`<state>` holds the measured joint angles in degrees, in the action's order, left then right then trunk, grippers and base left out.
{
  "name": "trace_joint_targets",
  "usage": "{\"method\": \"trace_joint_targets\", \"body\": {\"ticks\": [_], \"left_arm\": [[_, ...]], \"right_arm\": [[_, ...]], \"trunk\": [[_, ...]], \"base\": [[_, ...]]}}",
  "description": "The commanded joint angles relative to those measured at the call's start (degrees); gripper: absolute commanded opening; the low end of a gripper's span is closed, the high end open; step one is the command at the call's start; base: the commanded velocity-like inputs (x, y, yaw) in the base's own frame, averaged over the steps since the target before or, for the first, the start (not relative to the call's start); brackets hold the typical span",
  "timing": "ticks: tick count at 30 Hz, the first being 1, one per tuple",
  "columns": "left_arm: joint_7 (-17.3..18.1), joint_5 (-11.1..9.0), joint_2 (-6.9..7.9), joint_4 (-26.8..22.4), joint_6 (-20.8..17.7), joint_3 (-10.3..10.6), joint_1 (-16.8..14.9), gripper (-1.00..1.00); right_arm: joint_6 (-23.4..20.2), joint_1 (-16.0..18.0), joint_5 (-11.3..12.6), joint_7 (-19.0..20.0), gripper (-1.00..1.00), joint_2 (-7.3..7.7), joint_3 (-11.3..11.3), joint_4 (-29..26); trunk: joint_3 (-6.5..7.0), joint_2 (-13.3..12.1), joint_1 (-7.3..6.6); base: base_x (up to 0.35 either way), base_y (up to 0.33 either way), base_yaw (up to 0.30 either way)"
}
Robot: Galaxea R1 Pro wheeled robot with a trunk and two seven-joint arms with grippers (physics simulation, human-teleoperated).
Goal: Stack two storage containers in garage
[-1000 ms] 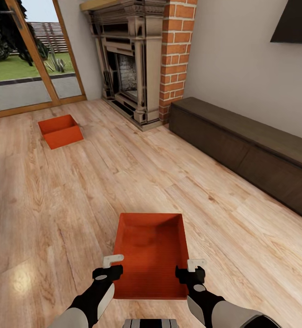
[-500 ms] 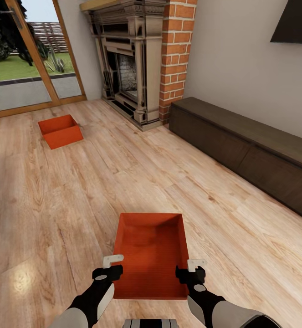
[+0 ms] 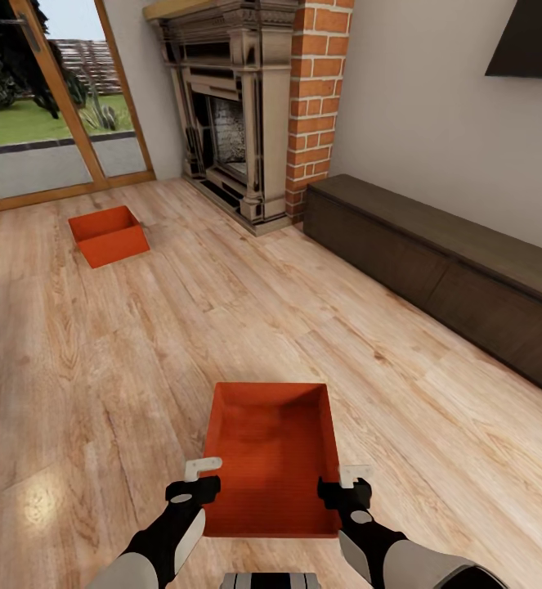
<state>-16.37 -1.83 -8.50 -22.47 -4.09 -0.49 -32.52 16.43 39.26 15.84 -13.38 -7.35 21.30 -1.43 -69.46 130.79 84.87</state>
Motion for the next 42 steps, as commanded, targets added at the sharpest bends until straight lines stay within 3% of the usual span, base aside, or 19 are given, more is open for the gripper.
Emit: {"method": "trace_joint_targets", "body": {"ticks": [1, 17, 27, 42], "left_arm": [[-0.15, -0.19, -0.02, -0.12, -0.30, -0.04, 0.00, 1.00], [-0.15, -0.14, -0.02, -0.12, -0.30, -0.04, 0.00, 1.00], [-0.15, -0.06, -0.02, -0.12, -0.34, -0.04, 0.00, 1.00], [-0.16, -0.01, 0.05, -0.12, -0.30, -0.04, 0.00, 1.00]], "right_arm": [[0.18, 0.03, 0.51, -0.16, 1.00, 0.08, 0.50, 0.05], [0.18, 0.03, 0.51, -0.16, 1.00, 0.32, 0.49, 0.04], [0.22, 0.03, 0.51, -0.16, 1.00, 0.32, 0.48, 0.05], [0.23, 0.03, 0.51, -0.16, 1.00, 0.32, 0.49, 0.04]], "trunk": [[-0.04, 0.01, -0.01], [-0.04, 0.01, -0.01], [-1.83, 4.03, 2.19], [-1.83, 4.03, 2.19]], "base": [[0.000, 0.000, 0.000], [0.000, 0.000, 0.000], [0.000, 0.000, 0.000], [0.000, 0.000, 0.000]]}}
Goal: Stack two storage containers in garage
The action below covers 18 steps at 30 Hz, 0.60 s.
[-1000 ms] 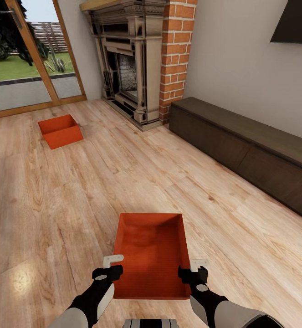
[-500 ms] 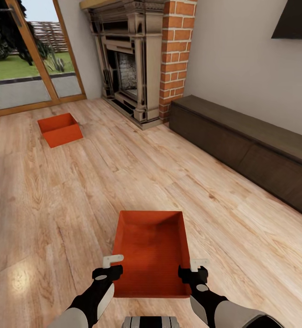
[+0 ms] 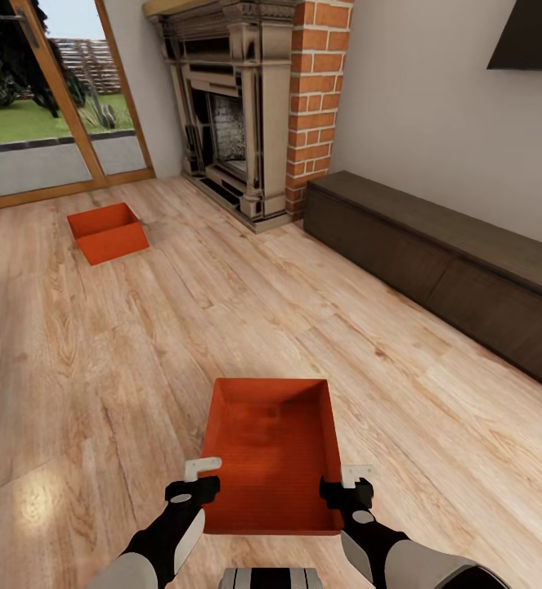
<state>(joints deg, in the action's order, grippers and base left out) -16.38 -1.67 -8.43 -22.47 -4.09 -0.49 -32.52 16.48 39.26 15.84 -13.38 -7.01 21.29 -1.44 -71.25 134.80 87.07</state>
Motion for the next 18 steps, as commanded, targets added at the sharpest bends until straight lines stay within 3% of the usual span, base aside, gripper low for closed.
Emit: {"method": "trace_joint_targets", "body": {"ticks": [1, 18], "left_arm": [[-0.15, -0.17, -0.02, -0.12, -0.31, -0.04, 0.01, 1.00], [-0.15, -0.17, -0.05, -0.12, -0.31, -0.04, 0.01, 1.00]], "right_arm": [[0.17, 0.03, 0.51, -0.16, 1.00, -0.02, 0.49, 0.05], [0.15, 0.03, 0.51, -0.16, 1.00, -0.02, 0.45, 0.05]], "trunk": [[-0.04, 0.01, -0.01], [-0.40, 0.82, 0.43]], "base": [[0.000, 0.000, 0.000], [0.000, 0.000, 0.000]]}}
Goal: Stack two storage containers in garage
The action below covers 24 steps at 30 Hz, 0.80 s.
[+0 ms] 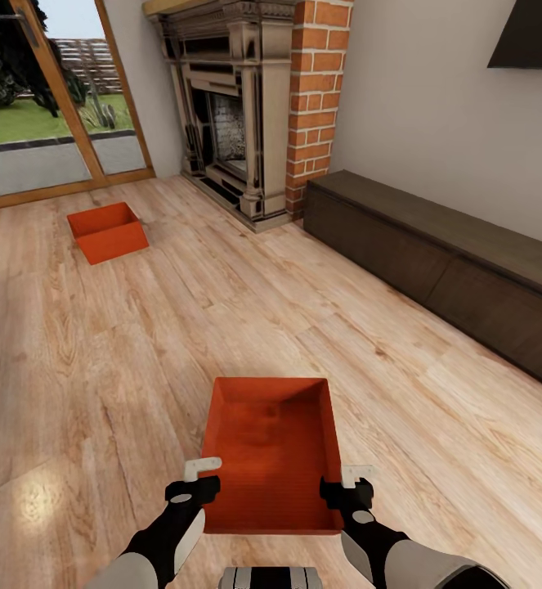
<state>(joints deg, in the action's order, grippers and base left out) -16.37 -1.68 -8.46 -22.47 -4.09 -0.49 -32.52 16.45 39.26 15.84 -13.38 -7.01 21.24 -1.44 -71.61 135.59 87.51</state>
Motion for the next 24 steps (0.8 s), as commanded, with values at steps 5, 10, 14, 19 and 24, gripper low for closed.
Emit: {"method": "trace_joint_targets", "body": {"ticks": [5, 10, 14, 19, 24], "left_arm": [[-0.15, -0.17, 0.00, -0.12, -0.31, -0.04, 0.00, 1.00], [-0.43, -0.17, -0.06, -0.12, -0.38, -0.04, 0.00, 1.00], [-0.62, -0.15, -0.07, -0.13, -0.39, -0.01, 0.00, 1.00], [-0.72, -0.14, -0.06, -0.12, -0.26, 0.05, 0.00, 1.00], [-0.69, -0.16, -0.06, -0.12, -0.28, 0.05, 0.00, 1.00]], "right_arm": [[0.20, 0.03, 0.51, -0.16, 1.00, -0.02, 0.49, 0.06], [0.24, 0.03, 0.49, -0.16, 1.00, -0.04, 0.52, 0.05], [0.26, 0.03, 0.50, -0.16, 1.00, -0.08, 0.49, 0.04], [0.53, 0.03, 0.51, -0.16, 1.00, -0.10, 0.47, 0.08], [0.59, 0.03, 1.26, -0.16, 1.00, -0.05, 0.47, 0.07]], "trunk": [[-0.58, 1.23, 0.65], [-0.58, 1.23, 0.65], [-0.58, 1.23, 0.65], [-0.58, 1.23, 0.65], [-0.58, 1.23, 0.65]], "base": [[0.000, 0.000, 0.000], [0.000, 0.000, 0.000], [0.000, 0.000, 0.000], [0.000, 0.000, 0.000], [0.000, 0.000, 0.000]]}}
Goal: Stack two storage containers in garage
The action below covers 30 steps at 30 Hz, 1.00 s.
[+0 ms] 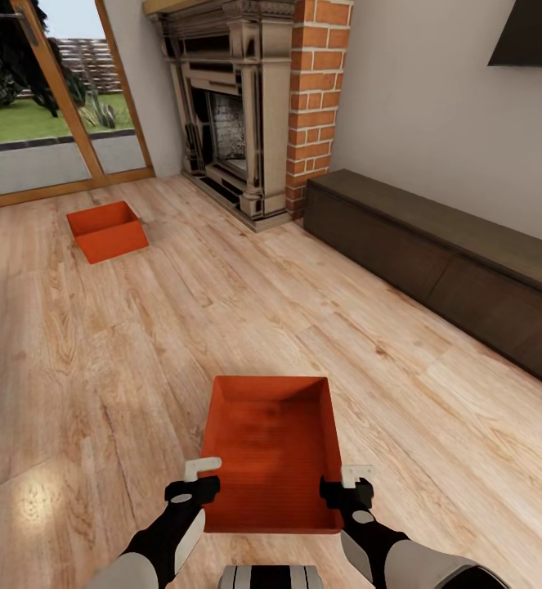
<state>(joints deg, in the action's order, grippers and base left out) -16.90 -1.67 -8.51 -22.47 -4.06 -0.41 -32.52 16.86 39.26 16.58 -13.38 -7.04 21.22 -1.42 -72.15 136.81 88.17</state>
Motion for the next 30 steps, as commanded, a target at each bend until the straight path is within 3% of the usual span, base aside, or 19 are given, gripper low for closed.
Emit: {"method": "trace_joint_targets", "body": {"ticks": [1, 7, 14, 30], "left_arm": [[-0.14, -0.17, -0.02, -0.12, -0.31, -0.03, 0.01, 1.00], [0.34, -0.18, 0.07, 0.87, -0.40, 0.53, 0.01, 1.00], [0.46, -0.27, 0.36, 1.46, -0.32, 6.41, 0.01, 1.00], [0.46, -0.39, 0.80, 1.46, -0.16, 7.11, 0.01, 1.00]], "right_arm": [[0.18, 0.03, 0.59, -0.16, 1.00, -0.01, 0.49, 0.04], [0.19, 0.03, 0.89, -0.16, 1.00, 0.01, 0.49, 0.04], [0.19, 0.03, 0.91, -0.16, 1.00, 0.01, 0.49, 0.05], [0.19, 0.03, 0.91, -0.16, 1.00, 0.01, 0.49, 0.03]], "trunk": [[-0.04, 0.01, -0.01], [-0.04, 0.01, -0.01], [-0.04, 0.01, -0.01], [-0.04, 0.01, -0.01]], "base": [[0.000, 0.000, 0.000], [0.000, 0.000, 0.000], [0.000, 0.000, 0.000], [0.000, 0.000, 0.000]]}}
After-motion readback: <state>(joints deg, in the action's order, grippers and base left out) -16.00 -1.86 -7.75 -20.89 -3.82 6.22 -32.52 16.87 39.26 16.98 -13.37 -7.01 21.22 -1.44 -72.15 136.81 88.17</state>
